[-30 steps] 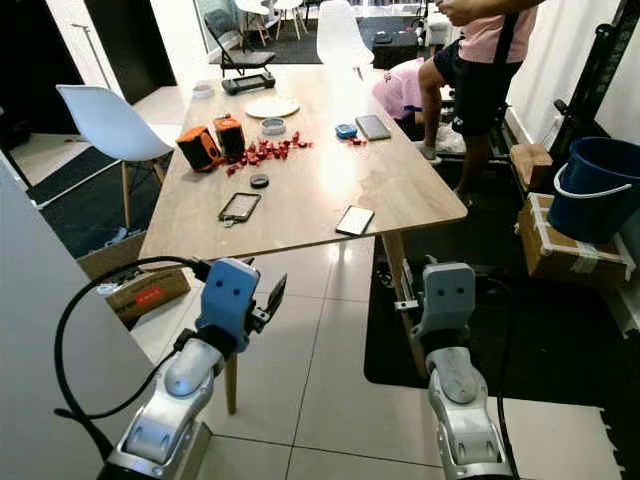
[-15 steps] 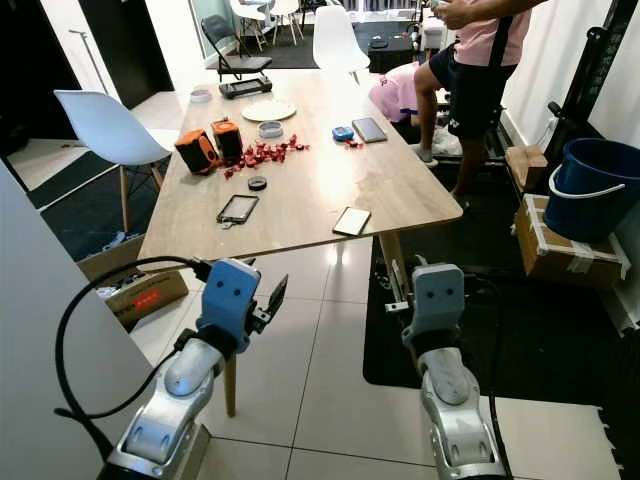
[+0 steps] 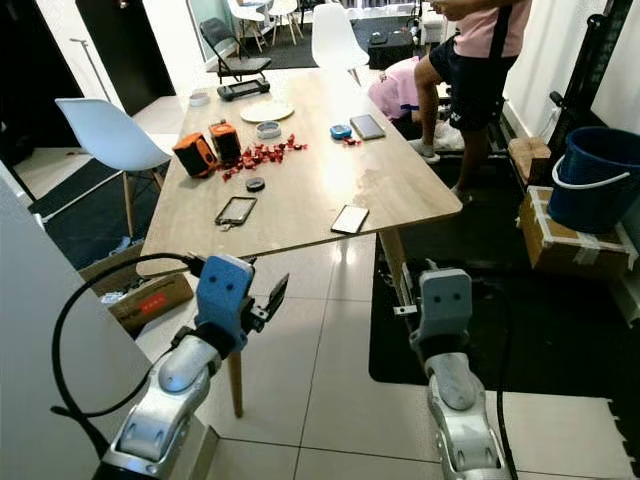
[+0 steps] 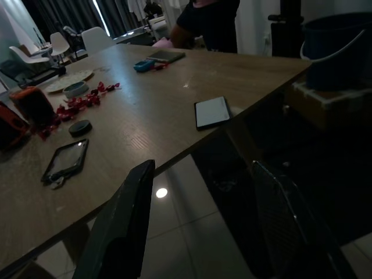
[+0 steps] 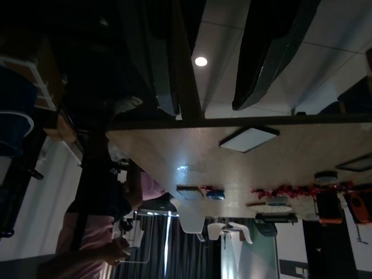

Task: Hang keys on a hook

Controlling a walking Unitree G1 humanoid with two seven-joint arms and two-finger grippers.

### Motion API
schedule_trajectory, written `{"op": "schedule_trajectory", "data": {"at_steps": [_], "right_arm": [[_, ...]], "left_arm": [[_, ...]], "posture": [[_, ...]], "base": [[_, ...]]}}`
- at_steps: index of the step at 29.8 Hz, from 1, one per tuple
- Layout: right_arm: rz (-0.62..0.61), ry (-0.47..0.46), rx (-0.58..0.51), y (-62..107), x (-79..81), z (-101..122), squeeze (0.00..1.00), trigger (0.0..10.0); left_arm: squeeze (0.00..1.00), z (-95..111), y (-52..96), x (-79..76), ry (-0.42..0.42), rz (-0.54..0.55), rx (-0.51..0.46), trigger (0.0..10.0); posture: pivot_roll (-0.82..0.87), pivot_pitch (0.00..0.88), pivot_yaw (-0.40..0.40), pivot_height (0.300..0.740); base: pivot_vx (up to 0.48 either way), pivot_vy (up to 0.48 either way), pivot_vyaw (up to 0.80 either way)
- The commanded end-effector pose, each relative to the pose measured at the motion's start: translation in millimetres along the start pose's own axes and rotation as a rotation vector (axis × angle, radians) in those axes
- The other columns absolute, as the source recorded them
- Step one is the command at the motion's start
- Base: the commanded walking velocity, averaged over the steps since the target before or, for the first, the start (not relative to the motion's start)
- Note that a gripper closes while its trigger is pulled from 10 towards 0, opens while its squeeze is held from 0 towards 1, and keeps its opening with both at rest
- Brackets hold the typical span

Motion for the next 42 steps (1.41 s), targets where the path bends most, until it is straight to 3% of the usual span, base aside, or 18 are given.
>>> {"op": "schedule_trajectory", "data": {"at_steps": [1, 14, 29, 42], "right_arm": [[0.001, 0.007, 0.006, 2.7, 0.6, -2.7, 0.00, 10.0], [0.106, 0.106, -0.042, -16.9, -5.9, 12.1, 0.00, 10.0], [0.108, 0.116, -0.063, -18.6, -5.2, 17.0, 0.00, 10.0], [0.148, 0.059, -0.081, -19.4, 14.8, 20.0, 0.00, 10.0]], "left_arm": [[0.00, -3.8, 4.0, 5.8, 0.003, 0.012, 0.019, 10.0], [0.00, 8.8, -6.4, -2.2, 0.144, 0.123, -0.052, 10.0], [0.00, 10.4, -2.8, 3.3, 0.162, 0.153, -0.061, 10.0], [0.00, 17.0, -8.2, 2.6, 0.104, 0.154, -0.090, 10.0]], "posture": [[0.02, 0.122, 0.099, 0.740], [-0.01, 0.129, -0.063, 0.740], [-0.01, 0.136, -0.077, 0.740], [0.01, 0.113, -0.064, 0.740]], "base": [[0.000, 0.000, 0.00], [0.000, 0.000, 0.00], [0.000, 0.000, 0.00], [0.000, 0.000, 0.00]]}}
Point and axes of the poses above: a point about 5 cm out from each wrist's last joint towards the gripper, its own y axis pointing back from the gripper into the wrist, its own z axis along the axis of the wrist's last joint, x = y × z, the point moved 5 cm from there along -y, pointing out of the wrist towards the gripper, and after that the axes turned 5 degrees about y, right-handed, at the moved point
